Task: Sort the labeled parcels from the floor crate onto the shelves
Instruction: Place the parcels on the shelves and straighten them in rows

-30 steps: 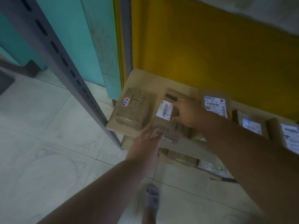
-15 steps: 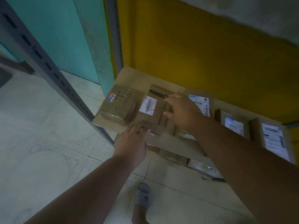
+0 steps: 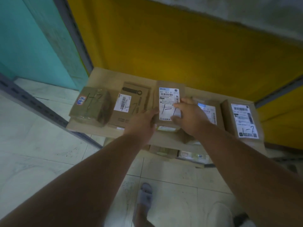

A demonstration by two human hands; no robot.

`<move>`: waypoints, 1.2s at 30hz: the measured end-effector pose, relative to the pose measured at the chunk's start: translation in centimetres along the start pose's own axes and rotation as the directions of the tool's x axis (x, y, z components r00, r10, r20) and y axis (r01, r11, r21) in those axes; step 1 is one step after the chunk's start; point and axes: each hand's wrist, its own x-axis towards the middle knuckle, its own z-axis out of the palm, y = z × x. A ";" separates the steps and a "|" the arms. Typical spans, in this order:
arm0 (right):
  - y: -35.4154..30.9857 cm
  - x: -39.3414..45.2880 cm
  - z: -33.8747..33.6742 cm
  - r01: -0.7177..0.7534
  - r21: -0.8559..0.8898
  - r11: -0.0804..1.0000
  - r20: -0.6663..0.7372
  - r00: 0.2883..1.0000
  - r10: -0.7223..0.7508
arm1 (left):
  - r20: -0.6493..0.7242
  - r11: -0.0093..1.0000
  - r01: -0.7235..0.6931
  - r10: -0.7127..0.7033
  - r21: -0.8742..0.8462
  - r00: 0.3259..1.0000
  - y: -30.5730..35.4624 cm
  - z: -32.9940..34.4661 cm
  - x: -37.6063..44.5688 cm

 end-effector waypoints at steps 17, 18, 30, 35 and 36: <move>-2.6 -4.8 3.9 0.097 -0.199 0.975 -0.050 0.993 -0.109 | 0.114 0.885 -0.144 0.104 0.442 0.988 -7.7 -1.5 -1.7; -2.6 -4.7 4.0 0.083 -0.190 0.978 -0.073 0.992 -0.098 | 0.141 0.868 -0.173 0.121 0.464 0.983 -8.0 -1.4 -1.9; -3.1 -5.2 4.7 0.000 -0.139 0.990 -0.137 0.990 -0.019 | 0.178 0.871 -0.272 0.216 0.409 0.960 -8.0 -2.1 -2.2; -2.0 -8.9 1.5 -0.099 -0.049 0.994 -0.181 0.979 0.089 | 0.172 0.878 -0.325 0.281 0.350 0.944 -4.3 -4.2 -2.8; -1.4 -10.0 0.7 -0.127 -0.044 0.991 -0.198 0.973 0.116 | 0.160 0.885 -0.337 0.300 0.320 0.940 -3.1 -4.2 -3.0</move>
